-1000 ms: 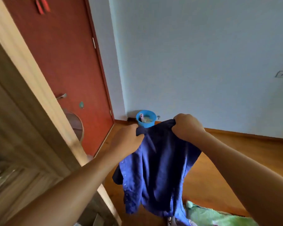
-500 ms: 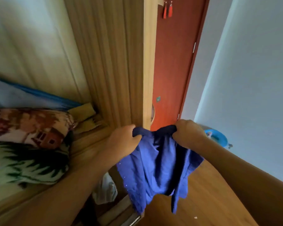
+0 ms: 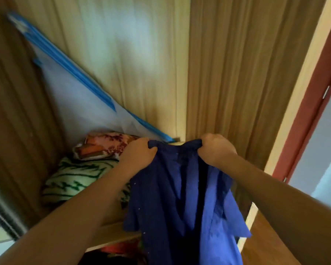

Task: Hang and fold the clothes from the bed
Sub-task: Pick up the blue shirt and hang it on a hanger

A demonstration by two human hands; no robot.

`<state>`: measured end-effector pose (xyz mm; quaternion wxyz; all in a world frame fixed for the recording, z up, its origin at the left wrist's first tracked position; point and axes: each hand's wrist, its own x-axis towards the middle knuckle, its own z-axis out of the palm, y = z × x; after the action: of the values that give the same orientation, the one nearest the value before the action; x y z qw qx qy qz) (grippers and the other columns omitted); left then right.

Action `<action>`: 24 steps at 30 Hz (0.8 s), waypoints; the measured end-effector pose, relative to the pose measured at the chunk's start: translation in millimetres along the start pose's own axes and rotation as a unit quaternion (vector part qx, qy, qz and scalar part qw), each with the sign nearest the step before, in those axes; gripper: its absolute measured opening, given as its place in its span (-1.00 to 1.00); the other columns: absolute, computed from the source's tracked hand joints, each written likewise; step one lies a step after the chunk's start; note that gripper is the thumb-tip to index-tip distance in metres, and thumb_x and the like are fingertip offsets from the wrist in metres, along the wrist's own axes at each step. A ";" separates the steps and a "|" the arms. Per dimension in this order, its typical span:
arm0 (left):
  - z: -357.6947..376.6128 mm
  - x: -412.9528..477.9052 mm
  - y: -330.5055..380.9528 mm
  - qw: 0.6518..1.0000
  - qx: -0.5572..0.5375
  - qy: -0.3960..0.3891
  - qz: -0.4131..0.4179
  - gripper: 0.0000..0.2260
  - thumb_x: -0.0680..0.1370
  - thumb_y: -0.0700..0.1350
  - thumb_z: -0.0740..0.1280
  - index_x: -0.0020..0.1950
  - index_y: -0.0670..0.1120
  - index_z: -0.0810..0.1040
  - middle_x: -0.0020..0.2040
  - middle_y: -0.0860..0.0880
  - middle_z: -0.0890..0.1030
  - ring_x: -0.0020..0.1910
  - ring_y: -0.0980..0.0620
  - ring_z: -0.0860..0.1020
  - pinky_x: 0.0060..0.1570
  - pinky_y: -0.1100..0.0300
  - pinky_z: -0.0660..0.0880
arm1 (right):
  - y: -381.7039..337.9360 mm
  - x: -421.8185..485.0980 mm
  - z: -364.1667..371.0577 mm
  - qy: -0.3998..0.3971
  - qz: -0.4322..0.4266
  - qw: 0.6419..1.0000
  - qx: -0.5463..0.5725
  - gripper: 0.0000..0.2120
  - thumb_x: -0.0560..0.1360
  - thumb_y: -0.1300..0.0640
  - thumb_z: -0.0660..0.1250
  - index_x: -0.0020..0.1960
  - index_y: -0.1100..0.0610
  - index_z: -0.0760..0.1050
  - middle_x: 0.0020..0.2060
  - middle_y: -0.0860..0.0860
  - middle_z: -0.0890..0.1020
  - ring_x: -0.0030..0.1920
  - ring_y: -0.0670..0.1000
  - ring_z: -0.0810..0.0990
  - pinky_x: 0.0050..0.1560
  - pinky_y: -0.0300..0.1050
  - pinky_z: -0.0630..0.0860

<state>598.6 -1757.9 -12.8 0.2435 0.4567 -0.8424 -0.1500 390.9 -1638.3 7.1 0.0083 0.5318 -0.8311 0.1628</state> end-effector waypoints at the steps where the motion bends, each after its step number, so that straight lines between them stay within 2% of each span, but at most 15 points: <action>1: -8.6 5.1 -5.9 1.000 -0.003 0.006 -0.005 -0.73 0.57 0.11 0.18 -0.11 -0.05 0.51 -0.02 -0.08 0.65 -0.05 -0.10 0.59 -0.02 0.02 0.52 | -10.1 10.2 -5.2 0.006 -0.006 1.000 -0.008 -0.94 0.51 0.18 0.22 -0.07 0.16 0.45 -0.08 0.12 0.57 -0.12 0.16 0.53 -0.17 -0.06 0.47; 3: -27.7 15.0 -9.8 1.000 0.001 0.009 -0.013 -0.73 0.59 0.08 0.16 -0.14 -0.05 0.52 -0.12 -0.08 0.63 -0.13 -0.07 0.58 -0.09 0.01 0.53 | -27.8 32.0 -17.9 0.014 -0.020 0.999 -0.023 -0.93 0.52 0.18 0.22 -0.14 0.15 0.40 -0.13 0.08 0.55 -0.17 0.12 0.52 -0.21 -0.07 0.48; 5: -51.5 30.8 -8.4 0.999 0.023 0.024 -0.021 -0.75 0.62 0.02 0.17 -0.17 -0.07 0.48 -0.19 -0.03 0.56 -0.15 -0.05 0.55 -0.17 0.06 0.45 | -42.6 56.4 -34.9 0.022 -0.029 0.999 -0.032 -0.91 0.52 0.18 0.21 -0.17 0.12 0.38 -0.13 0.08 0.56 -0.15 0.12 0.54 -0.21 -0.07 0.48; 9: -115.1 74.2 -0.8 0.991 0.087 0.097 -0.043 -0.78 0.60 0.05 0.18 -0.06 -0.07 0.51 -0.07 -0.04 0.56 -0.08 -0.06 0.53 -0.09 0.04 0.50 | -72.8 105.1 -84.0 0.071 -0.072 0.993 -0.056 -0.96 0.54 0.17 0.19 -0.09 0.11 0.38 -0.12 0.06 0.48 -0.11 0.14 0.51 -0.16 -0.05 0.46; 13: -181.9 108.3 8.3 0.972 0.172 0.140 -0.075 -0.81 0.61 0.04 0.18 -0.02 -0.05 0.46 0.02 -0.08 0.56 -0.06 -0.08 0.50 -0.11 0.07 0.44 | -98.2 144.3 -133.1 0.121 -0.102 0.984 -0.087 -0.93 0.56 0.17 0.19 -0.01 0.10 0.44 -0.13 0.04 0.45 -0.11 0.12 0.49 -0.16 -0.05 0.44; 18: -265.8 134.3 10.1 0.938 0.249 0.199 -0.139 -0.71 0.63 0.03 0.18 0.23 -0.11 0.51 0.19 -0.16 0.58 0.15 -0.19 0.55 -0.07 0.05 0.42 | -136.6 195.6 -179.7 0.177 -0.150 0.968 -0.096 -0.93 0.56 0.17 0.18 -0.03 0.09 0.45 -0.13 0.03 0.50 -0.13 0.09 0.50 -0.15 -0.05 0.47; 20: -291.7 141.9 5.2 0.929 0.252 0.215 -0.165 -0.71 0.63 0.02 0.18 0.25 -0.08 0.51 0.21 -0.14 0.57 0.15 -0.17 0.55 -0.06 0.05 0.42 | -153.7 215.5 -189.5 0.187 -0.168 0.963 -0.093 -0.89 0.55 0.17 0.18 0.02 0.08 0.47 -0.10 0.02 0.51 -0.11 0.08 0.51 -0.13 -0.04 0.48; 24: -340.9 157.9 -3.3 0.911 0.256 0.265 -0.184 -0.73 0.63 0.05 0.18 0.21 -0.06 0.52 0.15 -0.10 0.59 0.01 -0.12 0.55 -0.09 0.04 0.47 | -192.5 253.5 -208.8 0.208 -0.208 0.953 -0.070 -0.86 0.54 0.14 0.19 0.04 0.07 0.49 0.01 0.04 0.58 -0.09 0.09 0.52 -0.09 -0.04 0.50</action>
<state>714.1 -1903.1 313.9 0.3006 0.6735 -0.6571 0.1556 418.2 -1876.8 302.6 0.2518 0.6456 -0.6911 0.2053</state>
